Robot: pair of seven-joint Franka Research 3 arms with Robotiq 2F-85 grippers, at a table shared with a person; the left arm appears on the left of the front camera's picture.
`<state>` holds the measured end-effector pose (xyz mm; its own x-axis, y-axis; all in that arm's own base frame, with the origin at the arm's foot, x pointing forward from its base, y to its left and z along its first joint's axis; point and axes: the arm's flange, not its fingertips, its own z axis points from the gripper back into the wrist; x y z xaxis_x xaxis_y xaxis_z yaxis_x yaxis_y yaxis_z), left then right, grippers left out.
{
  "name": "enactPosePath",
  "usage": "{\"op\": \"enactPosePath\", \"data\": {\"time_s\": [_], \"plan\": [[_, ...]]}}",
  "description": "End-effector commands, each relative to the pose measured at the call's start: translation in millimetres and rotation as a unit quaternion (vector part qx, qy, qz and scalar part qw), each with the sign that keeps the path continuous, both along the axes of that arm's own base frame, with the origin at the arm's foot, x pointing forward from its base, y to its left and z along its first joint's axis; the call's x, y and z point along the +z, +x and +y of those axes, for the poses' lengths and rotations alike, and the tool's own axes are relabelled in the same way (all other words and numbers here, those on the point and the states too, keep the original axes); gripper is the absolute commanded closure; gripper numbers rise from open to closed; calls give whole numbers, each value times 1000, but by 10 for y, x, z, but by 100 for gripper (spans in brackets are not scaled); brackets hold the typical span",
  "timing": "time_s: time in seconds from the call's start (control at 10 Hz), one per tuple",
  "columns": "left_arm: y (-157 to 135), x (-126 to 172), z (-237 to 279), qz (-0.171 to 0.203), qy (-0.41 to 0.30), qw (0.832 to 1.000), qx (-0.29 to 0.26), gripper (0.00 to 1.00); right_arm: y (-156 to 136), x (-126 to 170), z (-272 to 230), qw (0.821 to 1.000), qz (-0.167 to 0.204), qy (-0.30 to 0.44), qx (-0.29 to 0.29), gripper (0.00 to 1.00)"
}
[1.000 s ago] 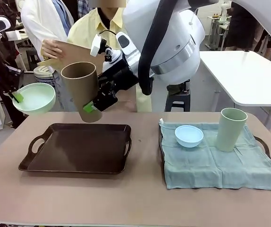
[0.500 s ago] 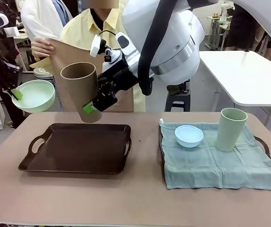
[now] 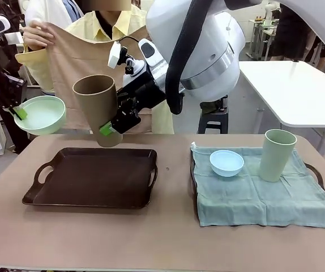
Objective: Set up a tray with a mat and arrange the tableware.
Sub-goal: Place the Picnic Bowl and Reusable plastic cup back onto the Handle tray in front of the human's position.
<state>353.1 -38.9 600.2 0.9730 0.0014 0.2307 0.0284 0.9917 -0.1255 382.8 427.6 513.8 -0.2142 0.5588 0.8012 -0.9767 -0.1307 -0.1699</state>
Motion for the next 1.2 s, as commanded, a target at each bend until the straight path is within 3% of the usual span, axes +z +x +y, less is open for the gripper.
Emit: {"op": "enactPosePath", "data": {"time_s": [0.0,1.1], "plan": [[-8,-1,-2,-6,-5,1000,-5,100,-5,-8,8,1000,-6,0,6,22],[-8,-1,-2,-6,-5,1000,-5,100,-5,-8,8,1000,-6,0,6,22]]}}
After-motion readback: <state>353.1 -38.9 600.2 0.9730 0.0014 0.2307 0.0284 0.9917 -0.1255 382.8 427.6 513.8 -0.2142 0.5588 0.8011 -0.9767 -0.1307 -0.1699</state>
